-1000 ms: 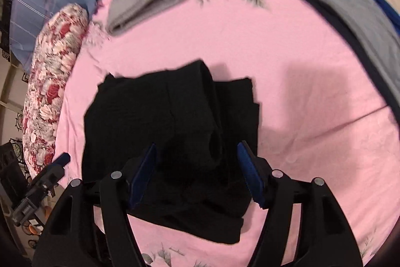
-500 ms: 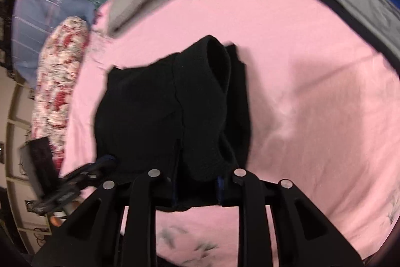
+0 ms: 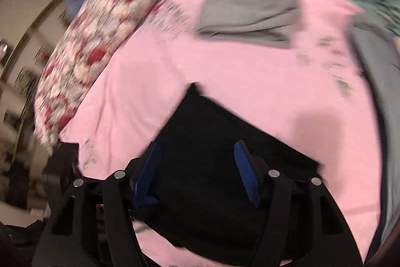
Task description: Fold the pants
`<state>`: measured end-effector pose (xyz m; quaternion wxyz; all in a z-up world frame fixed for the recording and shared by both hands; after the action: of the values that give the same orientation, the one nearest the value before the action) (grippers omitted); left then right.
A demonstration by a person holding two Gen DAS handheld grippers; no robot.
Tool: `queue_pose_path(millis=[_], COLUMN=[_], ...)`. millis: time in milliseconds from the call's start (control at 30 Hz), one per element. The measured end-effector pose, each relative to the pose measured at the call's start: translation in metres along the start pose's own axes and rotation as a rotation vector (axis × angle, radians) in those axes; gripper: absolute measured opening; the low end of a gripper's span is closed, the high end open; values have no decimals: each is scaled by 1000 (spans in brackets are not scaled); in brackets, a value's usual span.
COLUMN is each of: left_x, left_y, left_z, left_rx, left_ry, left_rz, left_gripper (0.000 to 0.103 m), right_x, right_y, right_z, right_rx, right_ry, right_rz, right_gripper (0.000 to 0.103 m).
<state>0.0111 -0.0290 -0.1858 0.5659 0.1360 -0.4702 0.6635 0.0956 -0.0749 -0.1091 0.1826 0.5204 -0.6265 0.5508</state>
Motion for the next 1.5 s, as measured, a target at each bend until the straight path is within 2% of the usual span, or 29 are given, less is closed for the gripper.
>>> queue_pose_path(millis=[33, 167, 267, 300, 333, 367, 600, 667, 700, 733, 800, 833, 867, 900, 933, 1000, 1133, 1167, 1233, 1333, 1400, 1500], left_x=[0, 2, 3, 2, 1, -2, -8, -4, 1, 7, 35, 47, 58, 63, 65, 56, 16, 9, 4, -9, -12, -21], left_y=[0, 3, 5, 6, 6, 7, 7, 5, 4, 1, -15, -21, -28, -31, -34, -37, -32, -31, -34, -34, -36, -43], left_z=[0, 2, 5, 6, 7, 6, 3, 3, 2, 2, -1, -5, -11, -16, -25, -45, -61, -63, -60, -49, -48, -48], left_rx=[-1, -20, -54, -66, -70, -70, -25, -24, -30, -37, -40, -40, -30, -13, 14, 74, 168, 178, 164, 153, 132, 147], left_ry=[-2, -8, -16, -22, -26, -31, -7, 6, 9, 7, -19, -37, -50, -59, -72, -82, -21, -16, -10, 45, 42, 85], left_rz=[-2, -3, -4, -9, -12, -20, -36, -37, -36, -24, 82, 124, 148, 153, 151, 120, 4, -14, -9, -43, -41, -47], left_gripper=[19, 19, 19, 19, 19, 19, 19, 21, 28, 55, 81, 81, 83, 83, 84, 84, 83, 83, 83, 83, 83, 83], right_x=[-15, -82, -114, -119, -124, -123, -123, -142, -145, -144, -129, -115, -93, -71, -49, -2, 46, 46, 54, 57, 57, 58], right_y=[-7, -41, -32, -28, -24, -19, -46, -33, -30, -29, -31, -33, -41, -47, -50, -40, 22, 36, 76, 118, 132, 137], right_z=[-4, -6, 5, 4, 2, 0, -5, 5, 7, 7, 11, 13, 15, 15, 15, 24, 54, 58, 75, 89, 93, 107], right_rx=[15, 137, 139, 132, 140, 158, 217, 186, 179, 182, 157, 131, 105, 97, 95, 75, -43, -85, -196, -336, -367, -410], right_ry=[0, 120, 102, 87, 68, 77, 249, 223, 212, 205, 201, 198, 193, 190, 184, 191, 225, 225, 214, 185, 192, 183], right_rz=[-34, -133, -252, -268, -269, -269, -148, -213, -210, -201, -203, -181, -126, -69, -15, 69, 161, 178, 216, 236, 213, 198], right_gripper=[63, 63, 63, 48, 22, 7, 5, 5, 7, 7, 24, 30, 46, 59, 64, 94, 95, 95, 95, 95, 95, 95])
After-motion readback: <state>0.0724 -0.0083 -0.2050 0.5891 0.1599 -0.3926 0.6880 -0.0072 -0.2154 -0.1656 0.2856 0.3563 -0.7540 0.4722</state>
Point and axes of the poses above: each gripper's, at about its wrist camera, not at the fingertips, and x roughly against the way its jaws point, z to its right, y to its underside, the point moved 8 cm from there along -x, roughly the way its jaws point, and after that the axes turned 6 degrees about z, right-handed, at the moved point
